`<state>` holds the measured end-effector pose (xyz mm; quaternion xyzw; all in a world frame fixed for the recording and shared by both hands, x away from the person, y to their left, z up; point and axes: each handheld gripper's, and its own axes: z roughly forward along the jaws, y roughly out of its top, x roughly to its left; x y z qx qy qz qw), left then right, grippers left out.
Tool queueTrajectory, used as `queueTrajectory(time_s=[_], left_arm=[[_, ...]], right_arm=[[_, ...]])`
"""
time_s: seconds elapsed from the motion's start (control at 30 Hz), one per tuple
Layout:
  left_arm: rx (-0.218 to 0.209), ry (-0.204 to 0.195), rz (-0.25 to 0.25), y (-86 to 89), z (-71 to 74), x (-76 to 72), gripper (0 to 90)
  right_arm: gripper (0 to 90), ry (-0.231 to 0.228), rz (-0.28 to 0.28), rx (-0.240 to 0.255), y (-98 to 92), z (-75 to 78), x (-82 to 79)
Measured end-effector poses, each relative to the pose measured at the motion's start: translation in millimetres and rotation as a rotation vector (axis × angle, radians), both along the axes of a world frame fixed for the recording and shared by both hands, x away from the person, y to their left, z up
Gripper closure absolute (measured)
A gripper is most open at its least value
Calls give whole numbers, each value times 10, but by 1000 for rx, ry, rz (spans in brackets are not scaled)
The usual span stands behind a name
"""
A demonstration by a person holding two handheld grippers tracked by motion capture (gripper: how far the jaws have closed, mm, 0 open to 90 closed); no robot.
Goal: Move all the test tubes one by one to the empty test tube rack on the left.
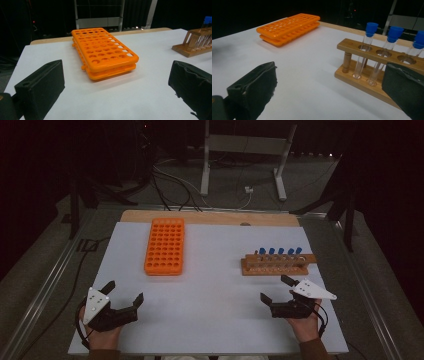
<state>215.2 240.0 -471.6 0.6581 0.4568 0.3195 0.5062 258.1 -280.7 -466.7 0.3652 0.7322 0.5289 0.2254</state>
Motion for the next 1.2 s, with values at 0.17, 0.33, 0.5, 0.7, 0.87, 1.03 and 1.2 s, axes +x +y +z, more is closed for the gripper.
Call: queueTrajectory(time_s=[0.17,0.33,0.5,0.7,0.87,1.03,1.2], left_arm=[[-18,-5,25,34,4,-9,16],[-32,-9,43,64,-1,0,10],[-29,-11,56,70,-4,2,9],[-35,-9,67,76,-9,-10,9],[-39,-9,80,86,-10,-18,9],[-53,-4,94,110,-21,-19,9],[-83,-1,109,148,-33,-16,9]], right_arm=[[0,-1,4,4,16,25,-9],[0,-9,3,0,34,116,-29],[0,-23,2,-18,46,209,-36],[0,-35,-18,-20,32,357,-3],[0,-36,-30,-16,-25,517,85],[0,-59,-68,-22,-115,672,187],[0,-33,-124,12,-272,751,363]])
